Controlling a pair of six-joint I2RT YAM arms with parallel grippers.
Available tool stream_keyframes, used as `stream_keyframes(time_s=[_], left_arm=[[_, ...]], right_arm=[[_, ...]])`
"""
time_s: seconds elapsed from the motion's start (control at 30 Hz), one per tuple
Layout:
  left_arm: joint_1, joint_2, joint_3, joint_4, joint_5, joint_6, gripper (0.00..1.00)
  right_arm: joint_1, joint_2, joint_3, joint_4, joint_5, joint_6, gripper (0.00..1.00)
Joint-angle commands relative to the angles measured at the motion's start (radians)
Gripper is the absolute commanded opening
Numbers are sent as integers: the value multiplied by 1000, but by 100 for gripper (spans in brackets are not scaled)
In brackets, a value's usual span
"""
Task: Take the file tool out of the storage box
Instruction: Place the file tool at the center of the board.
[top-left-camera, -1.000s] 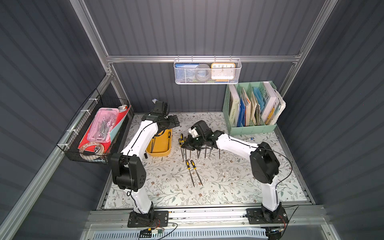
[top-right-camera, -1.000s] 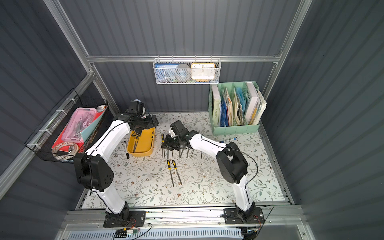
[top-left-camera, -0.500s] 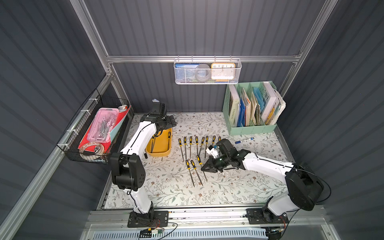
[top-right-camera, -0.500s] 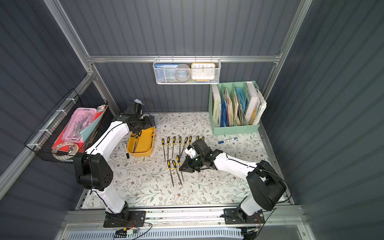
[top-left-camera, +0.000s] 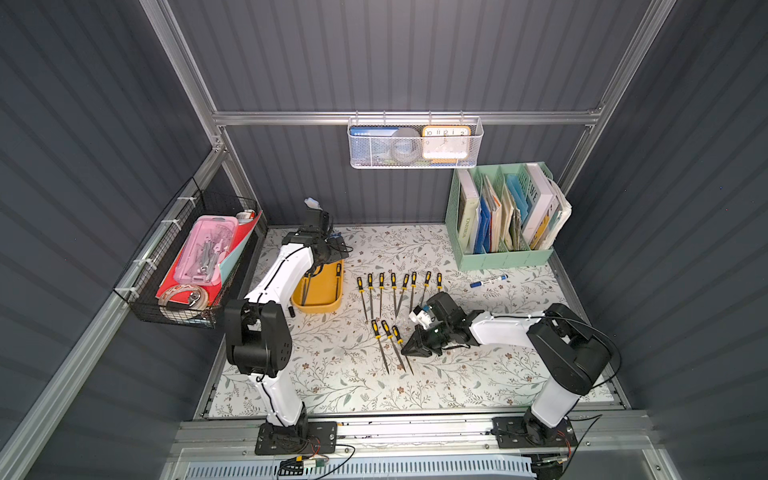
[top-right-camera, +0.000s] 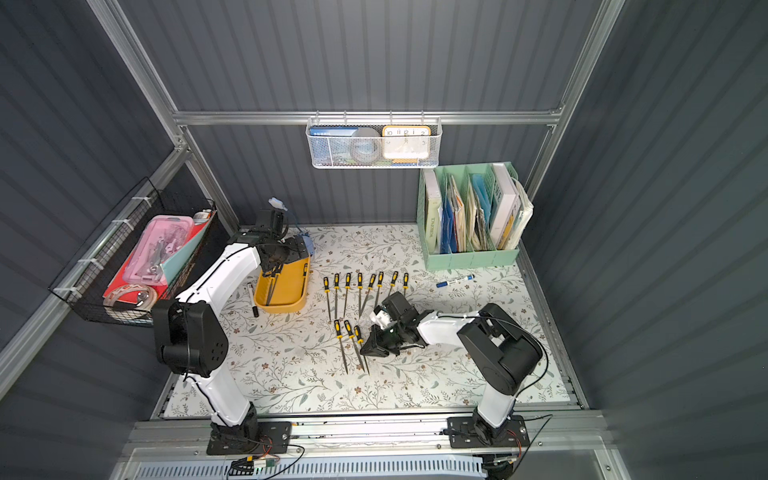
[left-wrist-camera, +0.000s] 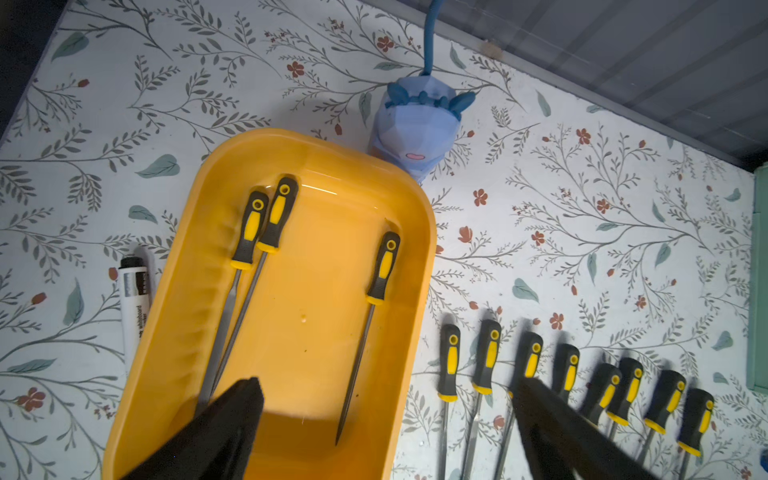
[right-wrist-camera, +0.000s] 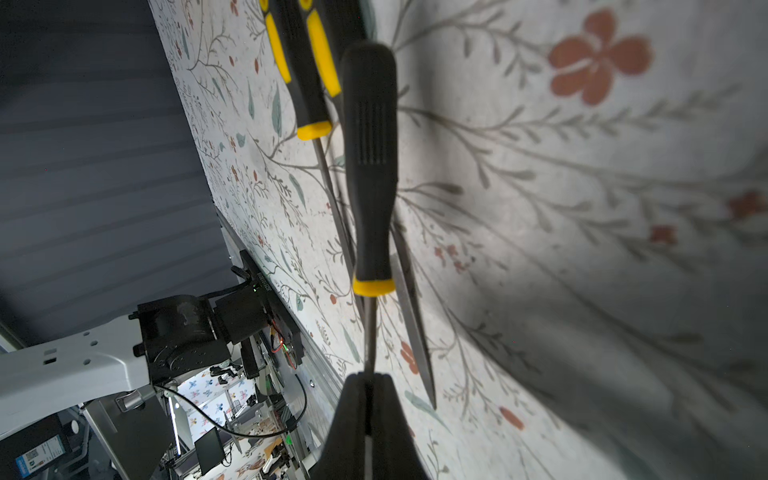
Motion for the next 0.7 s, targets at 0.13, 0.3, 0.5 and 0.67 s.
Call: stream_keyframes(time_s=[0.13, 0.3, 0.5, 0.67], left_arm=[[18, 41, 17, -34, -40, 18, 100], [22, 54, 20, -41, -43, 16, 100], [22, 71, 36, -52, -46, 8, 100], [25, 82, 19, -50, -59, 7, 99]], right_arm=[[-22, 32, -1, 96, -18, 21, 0], [-52, 24, -23, 101, -5, 12, 0], [-55, 28, -51, 103, -7, 0, 20], [-58, -12, -63, 54, 20, -26, 38]])
